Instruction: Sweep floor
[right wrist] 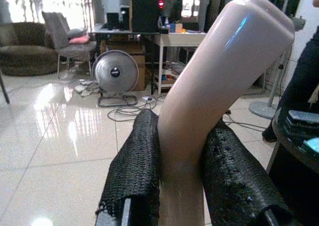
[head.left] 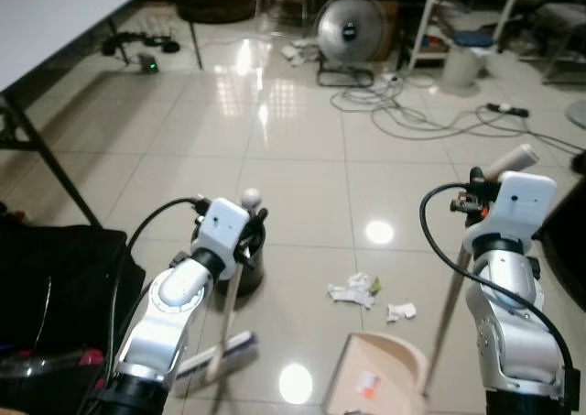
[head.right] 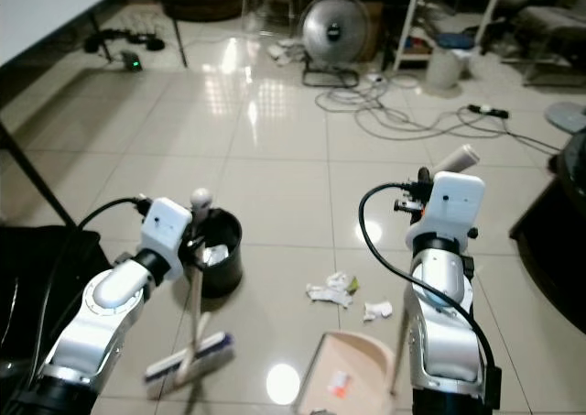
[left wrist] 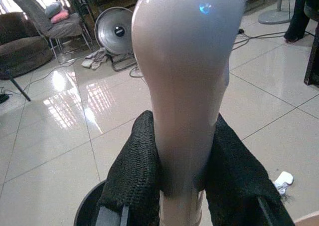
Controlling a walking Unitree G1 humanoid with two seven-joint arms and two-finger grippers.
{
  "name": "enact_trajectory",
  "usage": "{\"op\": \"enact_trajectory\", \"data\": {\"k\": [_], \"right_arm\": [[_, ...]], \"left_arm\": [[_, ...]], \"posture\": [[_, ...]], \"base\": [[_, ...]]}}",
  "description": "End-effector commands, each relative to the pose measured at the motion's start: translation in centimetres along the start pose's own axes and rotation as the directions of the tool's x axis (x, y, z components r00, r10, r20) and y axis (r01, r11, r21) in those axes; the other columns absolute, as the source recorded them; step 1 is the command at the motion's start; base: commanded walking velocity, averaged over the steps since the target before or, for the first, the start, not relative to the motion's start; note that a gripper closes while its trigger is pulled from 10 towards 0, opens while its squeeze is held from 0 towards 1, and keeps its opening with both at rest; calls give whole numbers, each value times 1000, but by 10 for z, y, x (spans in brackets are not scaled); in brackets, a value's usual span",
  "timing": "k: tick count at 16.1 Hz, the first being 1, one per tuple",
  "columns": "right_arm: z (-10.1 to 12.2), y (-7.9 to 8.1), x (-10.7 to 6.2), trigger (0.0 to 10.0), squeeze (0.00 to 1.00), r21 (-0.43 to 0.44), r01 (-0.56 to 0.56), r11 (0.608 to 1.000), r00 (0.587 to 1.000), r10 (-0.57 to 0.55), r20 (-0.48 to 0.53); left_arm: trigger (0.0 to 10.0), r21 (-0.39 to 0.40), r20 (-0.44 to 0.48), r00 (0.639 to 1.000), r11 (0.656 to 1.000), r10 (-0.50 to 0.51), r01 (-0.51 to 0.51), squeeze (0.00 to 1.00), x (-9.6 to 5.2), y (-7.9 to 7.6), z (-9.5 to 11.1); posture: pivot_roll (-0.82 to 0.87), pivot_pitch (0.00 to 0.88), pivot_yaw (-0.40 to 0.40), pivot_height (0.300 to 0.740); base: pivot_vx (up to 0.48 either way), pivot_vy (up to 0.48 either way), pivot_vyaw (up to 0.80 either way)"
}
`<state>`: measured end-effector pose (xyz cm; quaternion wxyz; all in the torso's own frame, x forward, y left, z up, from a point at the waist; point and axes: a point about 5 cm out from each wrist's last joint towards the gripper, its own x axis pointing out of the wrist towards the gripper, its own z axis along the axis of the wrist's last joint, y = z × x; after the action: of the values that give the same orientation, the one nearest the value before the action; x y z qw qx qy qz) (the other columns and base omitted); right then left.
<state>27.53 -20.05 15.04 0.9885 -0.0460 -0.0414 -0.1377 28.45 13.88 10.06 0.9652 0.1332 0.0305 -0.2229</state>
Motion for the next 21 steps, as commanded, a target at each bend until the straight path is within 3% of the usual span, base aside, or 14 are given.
{"op": "enact_trajectory", "data": {"k": [1,7,11,21], "right_arm": [[14,5,2,10000,0,-21,-24,999,998,25,49],[32,5,7,10000,0,-53,-40,998,989,47,143],[33,1,8,10000,0,-58,-34,998,988,42,146],[25,4,6,10000,0,-20,-40,999,995,42,95]], "left_arm": [[10000,40,34,999,999,10,-11,0,2,5,10],[10000,37,45,999,999,15,-16,0,2,3,12],[10000,44,48,999,999,12,-14,0,2,3,13],[10000,56,51,999,998,10,-13,0,1,4,14]], "posture": [[6,3,18,740],[5,3,12,740],[4,4,13,740],[8,1,13,740]], "base": [[0,0,0],[0,0,0],[0,0,0],[0,-330,-250]]}}
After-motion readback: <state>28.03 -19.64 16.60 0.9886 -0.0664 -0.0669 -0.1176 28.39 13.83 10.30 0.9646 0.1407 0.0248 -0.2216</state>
